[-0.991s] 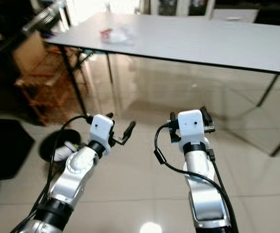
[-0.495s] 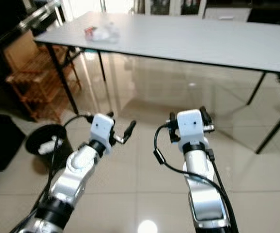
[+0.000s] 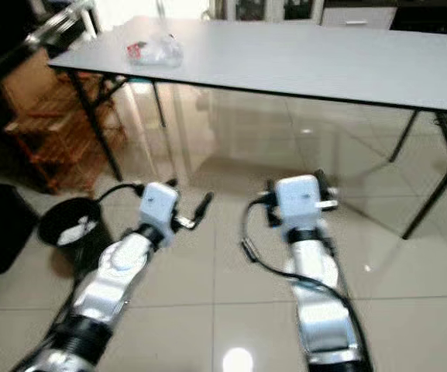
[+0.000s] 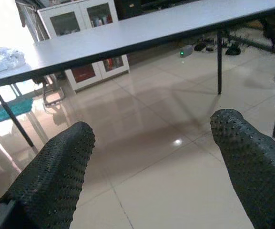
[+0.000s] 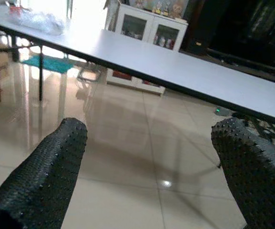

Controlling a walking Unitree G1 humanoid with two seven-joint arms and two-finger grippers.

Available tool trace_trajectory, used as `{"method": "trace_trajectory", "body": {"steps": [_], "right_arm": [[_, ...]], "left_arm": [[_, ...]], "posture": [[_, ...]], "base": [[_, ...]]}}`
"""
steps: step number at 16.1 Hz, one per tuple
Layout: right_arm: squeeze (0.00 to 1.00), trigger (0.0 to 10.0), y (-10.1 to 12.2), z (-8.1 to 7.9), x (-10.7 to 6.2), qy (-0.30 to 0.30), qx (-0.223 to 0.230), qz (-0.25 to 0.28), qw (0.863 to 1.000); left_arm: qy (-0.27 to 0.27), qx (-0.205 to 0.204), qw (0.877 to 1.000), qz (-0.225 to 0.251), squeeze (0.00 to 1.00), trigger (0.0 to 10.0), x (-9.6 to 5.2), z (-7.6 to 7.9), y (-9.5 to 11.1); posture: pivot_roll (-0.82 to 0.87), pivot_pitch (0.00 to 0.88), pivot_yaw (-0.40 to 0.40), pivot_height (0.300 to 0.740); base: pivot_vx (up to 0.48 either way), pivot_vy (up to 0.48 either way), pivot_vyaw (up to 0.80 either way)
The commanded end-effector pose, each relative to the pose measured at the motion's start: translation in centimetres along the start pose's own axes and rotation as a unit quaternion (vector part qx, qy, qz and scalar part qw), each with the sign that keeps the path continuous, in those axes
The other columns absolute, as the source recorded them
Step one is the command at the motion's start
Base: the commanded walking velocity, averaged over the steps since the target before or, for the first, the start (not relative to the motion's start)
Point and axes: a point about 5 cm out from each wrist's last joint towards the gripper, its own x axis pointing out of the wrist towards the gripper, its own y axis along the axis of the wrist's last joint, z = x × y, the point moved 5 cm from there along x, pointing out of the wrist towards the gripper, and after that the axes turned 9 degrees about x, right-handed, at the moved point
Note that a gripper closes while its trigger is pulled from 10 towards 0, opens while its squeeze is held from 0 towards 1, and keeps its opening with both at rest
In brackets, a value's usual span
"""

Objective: Picking trash to rubbish bin

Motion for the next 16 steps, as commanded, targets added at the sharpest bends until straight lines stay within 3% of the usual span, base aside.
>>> {"method": "trace_trajectory", "body": {"steps": [1, 16], "right_arm": [[0.47, 10.0, 0.11, 0.50, 0.13, -0.005, -0.007, 0.003, 1.000], [0.47, 10.0, -0.05, 0.39, 0.14, -0.003, -0.010, 0.002, 1.000]], "left_arm": [[-0.003, 0.000, 1.000, 0.009, 0.00, 10.0, 0.34, 0.23, 0.65], [-0.007, 0.000, 1.000, 0.009, 0.00, 10.0, 0.45, 0.47, 0.55]], "posture": [[-0.07, 0.044, 0.057, 0.740], [-0.07, 0.040, 0.060, 0.740]], "base": [[0.480, 0.000, 0.00], [0.479, 0.000, 0.00]]}}
